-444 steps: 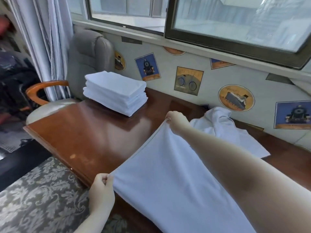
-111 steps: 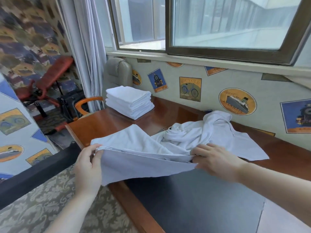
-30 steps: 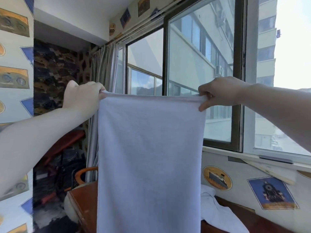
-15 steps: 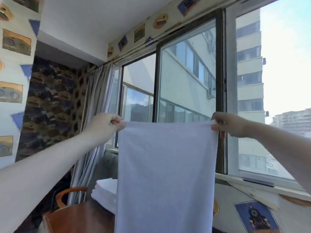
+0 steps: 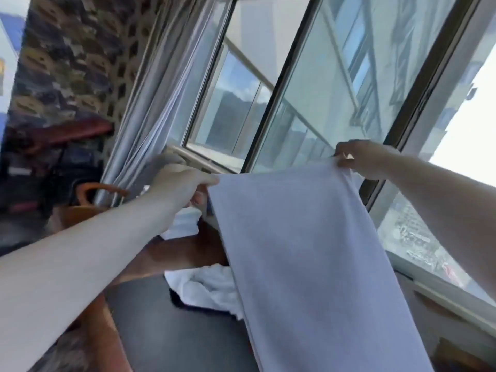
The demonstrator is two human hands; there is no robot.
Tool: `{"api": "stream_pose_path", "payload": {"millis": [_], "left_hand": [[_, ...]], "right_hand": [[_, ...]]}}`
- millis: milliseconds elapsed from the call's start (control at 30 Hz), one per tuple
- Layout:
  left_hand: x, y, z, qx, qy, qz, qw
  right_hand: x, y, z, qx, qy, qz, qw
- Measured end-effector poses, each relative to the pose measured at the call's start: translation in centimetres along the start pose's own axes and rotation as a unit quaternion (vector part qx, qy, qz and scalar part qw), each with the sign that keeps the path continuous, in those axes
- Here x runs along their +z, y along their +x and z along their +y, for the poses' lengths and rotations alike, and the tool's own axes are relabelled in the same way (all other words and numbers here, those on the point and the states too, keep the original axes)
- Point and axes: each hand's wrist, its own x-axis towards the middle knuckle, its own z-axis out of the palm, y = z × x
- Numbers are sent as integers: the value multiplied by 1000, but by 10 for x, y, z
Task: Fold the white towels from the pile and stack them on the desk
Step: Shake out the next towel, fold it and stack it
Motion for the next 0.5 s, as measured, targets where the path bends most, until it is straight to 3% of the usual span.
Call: {"api": "stream_pose_path", "payload": {"millis": [167, 233, 500], "left_hand": [[-53, -11, -186, -113, 157, -12, 981], [-83, 6, -252, -140, 246, -31, 958], [-189, 120, -374, -174, 336, 26, 925]], "right_hand": [[203, 10, -120, -90, -50, -206, 973], [279, 22, -173, -107, -46, -248, 962], [370, 131, -326, -92, -29, -172, 980]]}}
